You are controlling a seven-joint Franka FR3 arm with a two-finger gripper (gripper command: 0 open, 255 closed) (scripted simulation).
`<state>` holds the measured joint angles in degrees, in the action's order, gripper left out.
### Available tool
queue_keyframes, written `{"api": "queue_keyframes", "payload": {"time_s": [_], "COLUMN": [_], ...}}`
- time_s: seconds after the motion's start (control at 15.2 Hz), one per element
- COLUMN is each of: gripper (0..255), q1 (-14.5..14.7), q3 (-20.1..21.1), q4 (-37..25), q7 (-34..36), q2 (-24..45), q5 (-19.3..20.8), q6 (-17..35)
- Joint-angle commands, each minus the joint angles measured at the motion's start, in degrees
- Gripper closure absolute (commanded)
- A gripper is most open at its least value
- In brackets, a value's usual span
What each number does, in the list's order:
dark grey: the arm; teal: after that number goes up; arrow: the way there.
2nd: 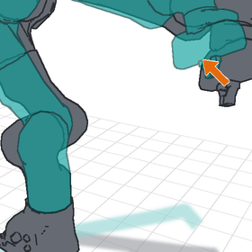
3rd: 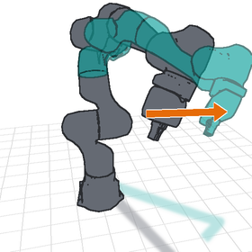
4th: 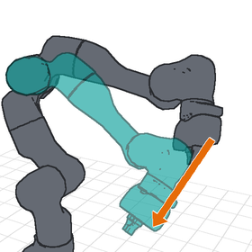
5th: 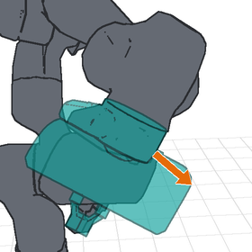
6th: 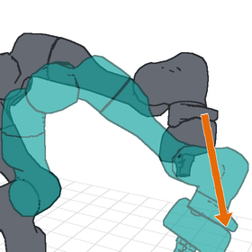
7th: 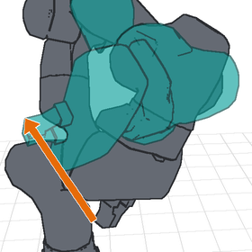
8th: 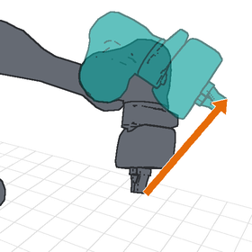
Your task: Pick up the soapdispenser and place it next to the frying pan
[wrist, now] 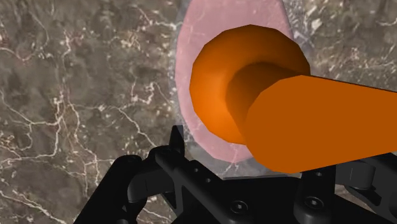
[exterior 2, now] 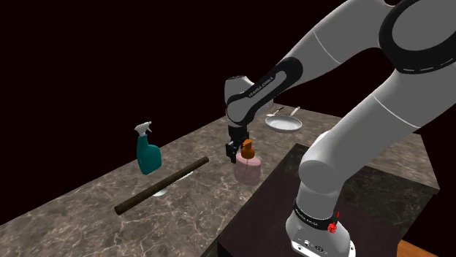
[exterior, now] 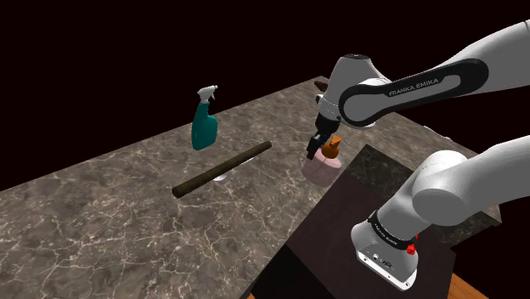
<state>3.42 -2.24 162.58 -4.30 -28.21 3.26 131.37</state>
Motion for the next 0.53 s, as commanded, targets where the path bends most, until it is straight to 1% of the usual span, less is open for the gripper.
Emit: {"api": "queue_keyframes", "payload": {"time_s": [0.0,0.4,0.46], "gripper": [255,255,255], "q1": [0.00,0.00,0.01], "q3": [0.00,0.01,0.02], "q4": [0.07,0.08,-0.28], "q7": [0.00,0.00,-0.03], "q2": [0.05,0.06,-0.65], "q5": [0.00,-0.01,-0.04], "q6": [-0.01,0.00,-1.07]}}
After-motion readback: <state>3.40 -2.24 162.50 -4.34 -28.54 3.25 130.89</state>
